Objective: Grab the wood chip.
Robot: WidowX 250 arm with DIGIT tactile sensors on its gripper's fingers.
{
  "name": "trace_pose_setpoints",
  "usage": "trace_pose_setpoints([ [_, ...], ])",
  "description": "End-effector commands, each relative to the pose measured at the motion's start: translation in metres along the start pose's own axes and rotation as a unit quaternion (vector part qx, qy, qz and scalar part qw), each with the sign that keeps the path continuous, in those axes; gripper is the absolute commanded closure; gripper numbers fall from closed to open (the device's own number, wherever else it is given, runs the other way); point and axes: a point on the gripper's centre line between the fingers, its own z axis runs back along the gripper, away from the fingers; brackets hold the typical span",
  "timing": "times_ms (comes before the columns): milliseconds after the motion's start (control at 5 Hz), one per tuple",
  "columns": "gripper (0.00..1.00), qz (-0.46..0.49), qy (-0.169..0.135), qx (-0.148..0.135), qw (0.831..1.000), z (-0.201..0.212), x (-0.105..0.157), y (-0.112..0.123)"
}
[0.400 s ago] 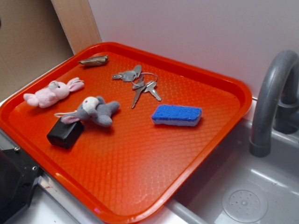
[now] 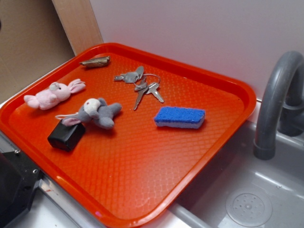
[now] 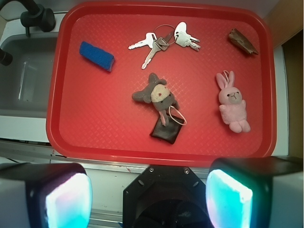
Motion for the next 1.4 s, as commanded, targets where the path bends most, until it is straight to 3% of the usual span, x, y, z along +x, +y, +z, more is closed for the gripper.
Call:
trace_pose_setpoints([
  [0,0.0,0.039,-0.025,0.002,0.999,-0.006,0.052,0.03],
  [200,0.0,0.027,-0.043,0.04,0.998,-0.019,0.091,0.061],
  [400,0.0,-0.044,-0.035,0.08,0.995,-0.034,0.118,0.092],
  [800,0.0,-0.207,0.025,0.175,0.962,-0.088,0.154,0.141],
  [1200,0.0,-0.242,0.052,0.219,0.944,-0.144,0.174,0.168],
])
